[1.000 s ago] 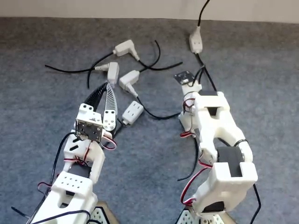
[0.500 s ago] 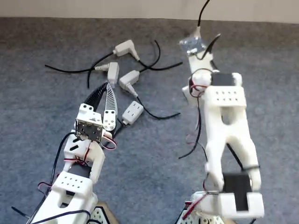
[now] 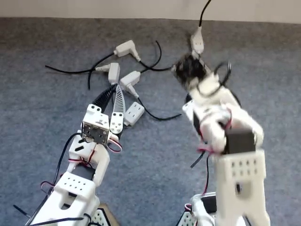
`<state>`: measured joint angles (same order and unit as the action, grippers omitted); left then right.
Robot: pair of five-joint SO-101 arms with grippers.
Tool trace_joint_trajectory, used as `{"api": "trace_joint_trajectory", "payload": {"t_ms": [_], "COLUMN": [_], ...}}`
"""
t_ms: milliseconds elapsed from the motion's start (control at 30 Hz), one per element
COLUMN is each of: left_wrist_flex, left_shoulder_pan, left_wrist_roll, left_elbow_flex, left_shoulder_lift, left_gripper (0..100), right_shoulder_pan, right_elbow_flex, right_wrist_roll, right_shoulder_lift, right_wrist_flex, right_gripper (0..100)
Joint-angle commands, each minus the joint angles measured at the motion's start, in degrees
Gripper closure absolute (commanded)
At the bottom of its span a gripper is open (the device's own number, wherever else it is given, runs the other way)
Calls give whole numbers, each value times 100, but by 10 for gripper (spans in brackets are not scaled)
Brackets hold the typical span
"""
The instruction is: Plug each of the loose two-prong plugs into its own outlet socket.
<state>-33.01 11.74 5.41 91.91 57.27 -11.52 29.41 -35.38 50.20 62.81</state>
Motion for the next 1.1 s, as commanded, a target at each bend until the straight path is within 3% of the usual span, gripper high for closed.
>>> {"api": "trace_joint_trajectory", "payload": {"t_ms": [0, 167, 333, 600, 867, 1067], "left_wrist_flex": [-18, -18, -18, -18, 18, 18], "left_shoulder_pan": [119, 637, 1297, 2237, 2809, 2835], "left_wrist_roll": [-35, -9, -9, -9, -9, -9], "left_elbow_flex": [-391, -620, -1033, -1182, -1103, -901], "left_shoulder_lift": [31, 75, 75, 84, 84, 84], "left_gripper": [994, 993, 993, 993, 993, 993], "right_shoulder_pan": [-180, -426, -488, -497, -514, -673], "right_elbow_flex": [1112, 2185, 2914, 4171, 4382, 4180], "right_wrist_roll": [-35, 0, 536, 545, 589, 949], "right_shoulder_lift": [1103, 2158, 2932, 3196, 3240, 3248], "right_wrist_flex": [-787, -1288, -1771, -2756, -3064, -2976], "right_gripper": [991, 991, 991, 991, 991, 991]}}
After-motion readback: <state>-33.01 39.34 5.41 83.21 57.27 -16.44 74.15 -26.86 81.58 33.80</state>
